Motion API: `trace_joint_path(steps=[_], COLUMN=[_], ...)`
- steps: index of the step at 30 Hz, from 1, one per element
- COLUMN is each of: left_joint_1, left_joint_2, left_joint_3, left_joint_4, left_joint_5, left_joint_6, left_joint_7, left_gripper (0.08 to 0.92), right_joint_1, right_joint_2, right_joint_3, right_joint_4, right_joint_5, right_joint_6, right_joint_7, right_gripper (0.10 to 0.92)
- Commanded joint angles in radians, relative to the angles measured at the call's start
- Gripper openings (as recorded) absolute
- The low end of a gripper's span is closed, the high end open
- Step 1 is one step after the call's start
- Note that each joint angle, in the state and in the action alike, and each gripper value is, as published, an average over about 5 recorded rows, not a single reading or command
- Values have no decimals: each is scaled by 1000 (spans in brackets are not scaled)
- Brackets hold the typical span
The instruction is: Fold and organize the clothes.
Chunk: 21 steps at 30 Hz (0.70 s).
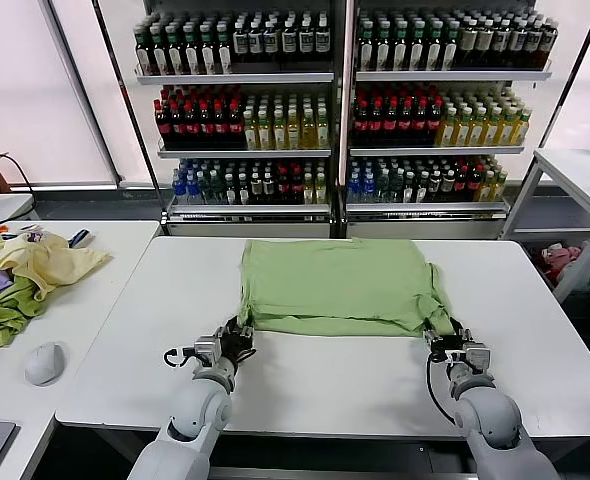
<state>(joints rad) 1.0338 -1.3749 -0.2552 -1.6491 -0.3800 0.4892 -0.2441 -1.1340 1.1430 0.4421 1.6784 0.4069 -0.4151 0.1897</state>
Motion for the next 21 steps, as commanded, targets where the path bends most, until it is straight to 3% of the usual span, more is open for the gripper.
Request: trace_joint_path(steps=[1,6,9,21], left_joint_1=[11,63,121,500], left_joint_2=[7,26,39,65], left_joint_3=[6,1,-10,-69], left_joint_4=[-1,-78,-166,-547], left_joint_5=[-15,-25,-30,10], left_joint_6=[51,49,48,49], left_joint_7=[0,-1,-4,-14], left_gripper=[286,146,111,110], right_joint_1=[-21,-80,-143,-520], right_joint_2=[1,-10,-20,-20], right_joint_3=[-5,13,33,171], right_joint_4=[18,98,170,476], right_joint_5=[39,42,41,-35], right_joint_6=[-45,-42,-41,-16], right_joint_7=[4,1,0,-4], right_gripper=[388,241,175,153])
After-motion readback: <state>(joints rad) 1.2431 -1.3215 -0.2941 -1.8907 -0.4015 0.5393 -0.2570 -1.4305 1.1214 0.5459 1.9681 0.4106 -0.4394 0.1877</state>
